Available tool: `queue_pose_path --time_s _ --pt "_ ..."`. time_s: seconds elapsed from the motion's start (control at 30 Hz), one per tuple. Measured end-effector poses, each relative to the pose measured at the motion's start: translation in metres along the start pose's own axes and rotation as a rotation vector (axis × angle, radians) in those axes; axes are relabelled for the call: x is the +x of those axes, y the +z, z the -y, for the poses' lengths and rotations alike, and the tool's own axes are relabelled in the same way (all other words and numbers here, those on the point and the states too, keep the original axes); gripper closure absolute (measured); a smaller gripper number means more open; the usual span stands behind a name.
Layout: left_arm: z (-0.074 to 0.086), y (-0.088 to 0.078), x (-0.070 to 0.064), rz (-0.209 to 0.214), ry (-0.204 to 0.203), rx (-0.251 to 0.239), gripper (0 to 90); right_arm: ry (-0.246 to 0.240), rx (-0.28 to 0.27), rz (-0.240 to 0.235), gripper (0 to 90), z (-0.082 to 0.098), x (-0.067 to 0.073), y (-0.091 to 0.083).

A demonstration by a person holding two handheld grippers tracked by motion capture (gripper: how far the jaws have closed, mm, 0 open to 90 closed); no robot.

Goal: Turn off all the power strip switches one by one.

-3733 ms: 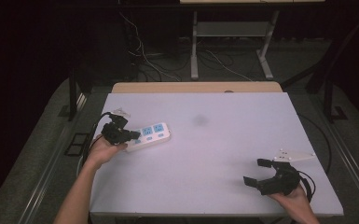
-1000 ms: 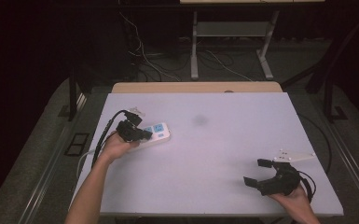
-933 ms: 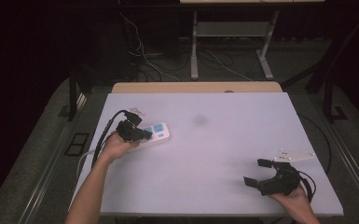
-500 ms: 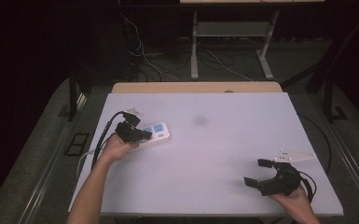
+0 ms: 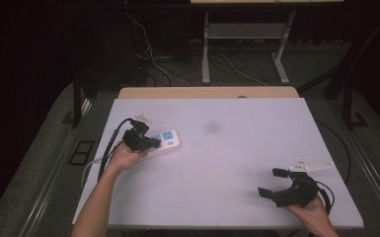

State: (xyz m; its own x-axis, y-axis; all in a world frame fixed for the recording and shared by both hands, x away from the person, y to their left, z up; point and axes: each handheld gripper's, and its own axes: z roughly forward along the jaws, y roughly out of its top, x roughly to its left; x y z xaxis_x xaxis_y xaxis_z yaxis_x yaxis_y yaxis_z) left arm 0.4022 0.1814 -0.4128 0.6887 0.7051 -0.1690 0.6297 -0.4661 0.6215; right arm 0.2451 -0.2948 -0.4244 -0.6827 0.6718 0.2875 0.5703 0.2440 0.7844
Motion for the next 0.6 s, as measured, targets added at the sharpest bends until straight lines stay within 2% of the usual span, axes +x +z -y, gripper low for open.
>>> queue_pose_path --time_s 0.3,0.43,0.47,0.5,0.6 --pt "0.000 -0.002 0.000 0.005 0.007 0.014 89.4 0.003 -0.001 0.002 0.6 0.000 0.000 0.000" --pt "0.001 -0.006 0.003 -0.011 -0.002 0.026 89.4 0.000 -0.003 0.002 0.6 0.000 0.000 -0.001" --pt "0.001 -0.008 0.004 -0.015 -0.016 0.012 89.3 -0.001 -0.004 0.002 0.7 0.000 -0.001 -0.001" --pt "0.002 -0.009 0.006 -0.023 -0.012 0.030 89.3 -0.001 -0.004 0.002 0.6 0.000 -0.001 -0.001" --pt "0.003 -0.011 0.008 -0.005 -0.020 0.022 89.3 0.000 -0.004 0.003 0.6 -0.001 -0.001 0.000"
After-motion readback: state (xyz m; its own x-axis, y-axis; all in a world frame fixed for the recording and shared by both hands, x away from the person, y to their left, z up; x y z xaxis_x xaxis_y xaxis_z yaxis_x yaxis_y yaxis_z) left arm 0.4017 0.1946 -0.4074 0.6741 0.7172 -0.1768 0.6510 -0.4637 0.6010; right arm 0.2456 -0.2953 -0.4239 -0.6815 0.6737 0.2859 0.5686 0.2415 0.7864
